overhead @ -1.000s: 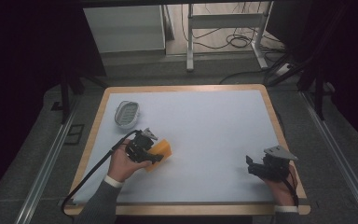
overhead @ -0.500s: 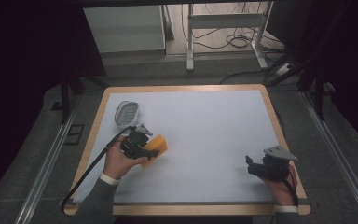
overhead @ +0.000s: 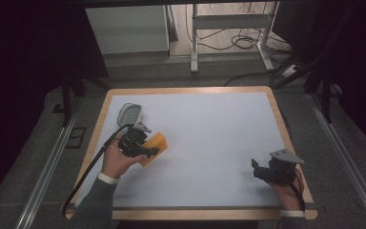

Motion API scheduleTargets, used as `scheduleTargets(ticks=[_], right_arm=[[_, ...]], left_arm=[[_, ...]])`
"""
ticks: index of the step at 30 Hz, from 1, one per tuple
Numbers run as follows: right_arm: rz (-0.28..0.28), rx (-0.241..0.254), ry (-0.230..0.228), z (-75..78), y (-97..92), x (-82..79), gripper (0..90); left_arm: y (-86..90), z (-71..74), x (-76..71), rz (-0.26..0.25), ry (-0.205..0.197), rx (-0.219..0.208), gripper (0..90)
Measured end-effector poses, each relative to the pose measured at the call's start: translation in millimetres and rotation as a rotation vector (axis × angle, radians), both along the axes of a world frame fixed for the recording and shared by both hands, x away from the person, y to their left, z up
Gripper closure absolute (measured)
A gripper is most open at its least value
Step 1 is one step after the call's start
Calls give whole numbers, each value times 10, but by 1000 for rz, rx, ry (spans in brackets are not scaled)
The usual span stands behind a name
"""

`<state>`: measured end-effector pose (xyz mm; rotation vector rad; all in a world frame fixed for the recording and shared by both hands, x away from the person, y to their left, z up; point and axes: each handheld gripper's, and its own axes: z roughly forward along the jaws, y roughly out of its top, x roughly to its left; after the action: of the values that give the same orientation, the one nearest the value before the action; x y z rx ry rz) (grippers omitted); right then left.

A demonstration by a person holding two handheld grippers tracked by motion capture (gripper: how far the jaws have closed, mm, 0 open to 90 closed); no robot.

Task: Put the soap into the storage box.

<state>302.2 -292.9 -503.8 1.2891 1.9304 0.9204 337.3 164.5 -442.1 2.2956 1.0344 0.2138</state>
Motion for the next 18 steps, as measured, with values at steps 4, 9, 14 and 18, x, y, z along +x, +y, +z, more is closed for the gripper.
scheduleTargets(ticks=[4,9,14,18], right_arm=[[0,-1,1,-2,2,1,84],[-1,-2,2,-3,0,1,84],[1,-8,4,-13,10,4,84],[1,-9,2,-12,14,3,84]], left_arm=[[30,30,20,10,-5,-1,607],[59,38,49,16,-2,-4,608],[88,64,54,20,-13,-11,608],[133,106,72,24,-18,-5,607]])
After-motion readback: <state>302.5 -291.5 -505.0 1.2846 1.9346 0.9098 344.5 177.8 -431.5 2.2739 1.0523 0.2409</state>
